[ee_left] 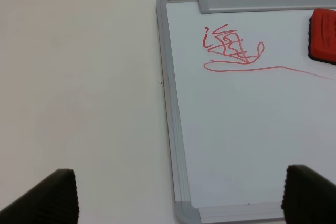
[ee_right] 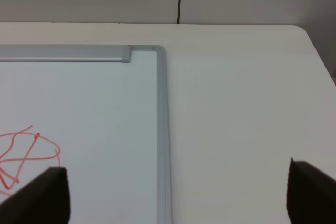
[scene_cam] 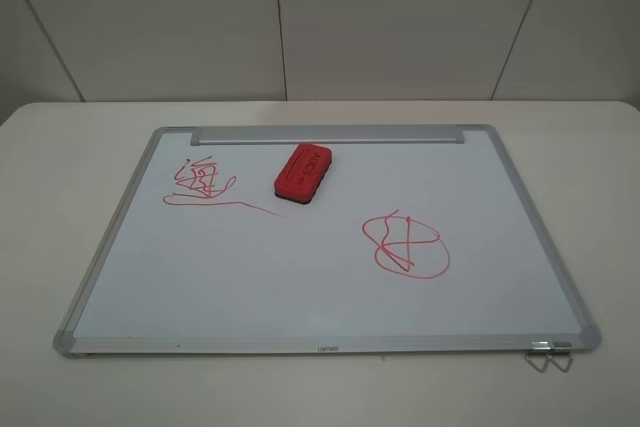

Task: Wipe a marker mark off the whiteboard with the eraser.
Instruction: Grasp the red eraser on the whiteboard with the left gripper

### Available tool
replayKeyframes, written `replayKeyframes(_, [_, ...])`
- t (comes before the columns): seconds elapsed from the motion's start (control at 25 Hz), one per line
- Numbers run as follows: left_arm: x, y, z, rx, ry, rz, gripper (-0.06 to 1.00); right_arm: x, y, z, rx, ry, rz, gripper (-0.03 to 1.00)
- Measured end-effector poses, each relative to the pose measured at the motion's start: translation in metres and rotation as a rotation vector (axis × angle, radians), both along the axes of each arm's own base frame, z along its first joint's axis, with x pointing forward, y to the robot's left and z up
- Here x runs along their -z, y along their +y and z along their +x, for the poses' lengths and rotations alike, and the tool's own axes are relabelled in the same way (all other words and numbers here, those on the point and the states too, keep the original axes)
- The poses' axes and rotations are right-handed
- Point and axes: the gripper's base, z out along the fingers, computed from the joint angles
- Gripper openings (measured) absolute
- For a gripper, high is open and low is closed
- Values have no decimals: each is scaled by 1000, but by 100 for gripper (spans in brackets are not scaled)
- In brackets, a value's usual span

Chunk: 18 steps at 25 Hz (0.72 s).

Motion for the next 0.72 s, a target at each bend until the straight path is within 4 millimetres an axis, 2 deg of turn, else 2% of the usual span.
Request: replayKeyframes(0.72, [0, 0, 0, 0, 0, 0, 77, 0, 0, 0, 0, 0, 0, 71])
